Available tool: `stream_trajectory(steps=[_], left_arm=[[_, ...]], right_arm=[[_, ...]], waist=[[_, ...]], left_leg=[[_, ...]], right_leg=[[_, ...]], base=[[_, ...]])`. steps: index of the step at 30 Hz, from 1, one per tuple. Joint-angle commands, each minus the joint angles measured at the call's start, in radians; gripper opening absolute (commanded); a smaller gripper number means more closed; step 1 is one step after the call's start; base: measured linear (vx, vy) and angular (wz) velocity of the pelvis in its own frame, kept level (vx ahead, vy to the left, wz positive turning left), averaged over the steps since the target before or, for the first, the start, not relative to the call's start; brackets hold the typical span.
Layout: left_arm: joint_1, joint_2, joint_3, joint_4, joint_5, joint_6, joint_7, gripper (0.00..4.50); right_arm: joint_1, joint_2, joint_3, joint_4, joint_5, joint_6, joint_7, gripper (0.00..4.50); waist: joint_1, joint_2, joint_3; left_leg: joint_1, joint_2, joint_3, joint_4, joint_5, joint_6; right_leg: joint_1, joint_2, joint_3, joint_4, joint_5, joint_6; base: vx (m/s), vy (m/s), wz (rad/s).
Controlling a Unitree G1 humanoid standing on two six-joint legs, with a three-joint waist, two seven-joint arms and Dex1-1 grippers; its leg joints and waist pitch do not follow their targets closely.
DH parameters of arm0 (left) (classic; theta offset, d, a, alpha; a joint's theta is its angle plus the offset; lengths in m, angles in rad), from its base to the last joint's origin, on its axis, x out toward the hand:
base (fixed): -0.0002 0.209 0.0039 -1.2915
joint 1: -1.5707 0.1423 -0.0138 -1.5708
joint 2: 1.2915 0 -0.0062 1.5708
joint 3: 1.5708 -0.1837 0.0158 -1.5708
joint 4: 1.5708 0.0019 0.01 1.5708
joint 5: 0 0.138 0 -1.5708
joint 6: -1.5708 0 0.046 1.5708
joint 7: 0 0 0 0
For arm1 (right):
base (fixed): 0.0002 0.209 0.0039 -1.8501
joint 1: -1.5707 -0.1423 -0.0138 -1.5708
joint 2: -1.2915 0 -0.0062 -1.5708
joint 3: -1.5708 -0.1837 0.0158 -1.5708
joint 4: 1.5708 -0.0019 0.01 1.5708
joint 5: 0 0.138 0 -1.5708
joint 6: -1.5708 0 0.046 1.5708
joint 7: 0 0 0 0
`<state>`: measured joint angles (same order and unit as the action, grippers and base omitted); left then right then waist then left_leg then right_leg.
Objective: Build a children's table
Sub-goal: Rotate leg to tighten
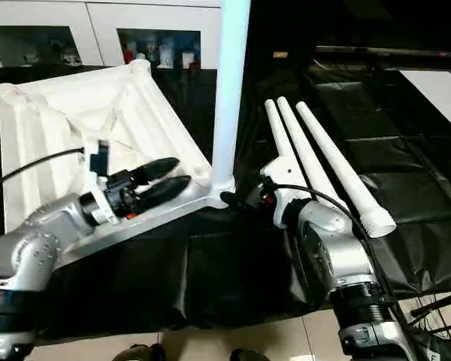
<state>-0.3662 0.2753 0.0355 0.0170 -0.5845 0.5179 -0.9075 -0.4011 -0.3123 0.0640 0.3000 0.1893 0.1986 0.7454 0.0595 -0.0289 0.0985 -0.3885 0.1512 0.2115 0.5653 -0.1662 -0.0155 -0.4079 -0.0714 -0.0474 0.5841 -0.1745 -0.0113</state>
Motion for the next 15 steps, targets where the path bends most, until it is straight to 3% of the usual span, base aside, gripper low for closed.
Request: stream_trajectory(steps=[1,4,5,8,10,12,15], left_arm=[[0.017,-0.001,-0.035,-0.044,0.032,-0.020,0.008,4.44],[0.034,0.013,-0.089,-0.068,0.083,-0.025,0.023,4.44],[0.037,0.036,-0.150,-0.057,0.176,-0.081,0.037,4.44],[0.034,0.084,-0.269,-0.015,0.340,-0.153,0.063,4.44],[0.030,0.086,-0.307,0.016,0.381,-0.167,0.068,4.44],[0.014,0.071,-0.325,0.060,0.407,-0.166,0.095,4.44],[-0.044,0.054,-0.327,0.155,0.464,-0.175,0.181,4.29]], right_arm=[[0.011,-0.002,-0.014,-0.028,0.005,0.021,-0.004,4.00],[0.015,-0.002,-0.012,-0.037,0.007,0.026,-0.008,4.00],[0.016,-0.003,-0.011,-0.040,0.008,0.028,-0.011,4.00],[0.013,-0.005,-0.007,-0.040,0.005,0.027,-0.016,4.00],[0.010,-0.008,-0.001,-0.035,-0.006,0.025,-0.019,4.00],[0.005,-0.011,0.004,-0.028,-0.016,0.023,-0.022,4.00],[0.000,-0.011,0.007,-0.025,-0.019,0.021,-0.021,4.00]], waist=[[0.002,0.003,-0.053],[0.000,0.004,-0.053],[0.000,0.003,-0.053],[0.000,0.003,-0.052],[0.000,0.006,-0.054],[0.000,0.008,-0.058],[0.001,0.006,-0.059]], left_leg=[[0.027,0.087,-0.041,-0.065,-0.197,0.066],[0.027,0.086,-0.041,-0.065,-0.188,0.072],[0.028,0.086,-0.040,-0.064,-0.188,0.073],[0.027,0.087,-0.044,-0.067,-0.207,0.076],[0.029,0.086,-0.043,-0.066,-0.201,0.062],[0.030,0.085,-0.041,-0.063,-0.177,0.056],[0.027,0.082,-0.040,-0.060,-0.171,0.066]], right_leg=[[0.042,-0.080,0.053,-0.062,-0.195,-0.223],[0.041,-0.077,0.052,-0.060,-0.176,-0.228],[0.041,-0.079,0.053,-0.060,-0.178,-0.225],[0.039,-0.078,0.054,-0.067,-0.222,-0.188],[0.039,-0.079,0.054,-0.065,-0.223,-0.185],[0.040,-0.079,0.053,-0.058,-0.166,-0.207],[0.043,-0.080,0.052,-0.056,-0.131,-0.228]], base=[[0.000,0.000,0.00],[0.000,0.000,0.00],[0.000,0.000,0.00],[0.000,0.000,0.00],[0.000,0.000,0.00],[0.000,0.000,0.00],[0.000,0.000,0.00]])
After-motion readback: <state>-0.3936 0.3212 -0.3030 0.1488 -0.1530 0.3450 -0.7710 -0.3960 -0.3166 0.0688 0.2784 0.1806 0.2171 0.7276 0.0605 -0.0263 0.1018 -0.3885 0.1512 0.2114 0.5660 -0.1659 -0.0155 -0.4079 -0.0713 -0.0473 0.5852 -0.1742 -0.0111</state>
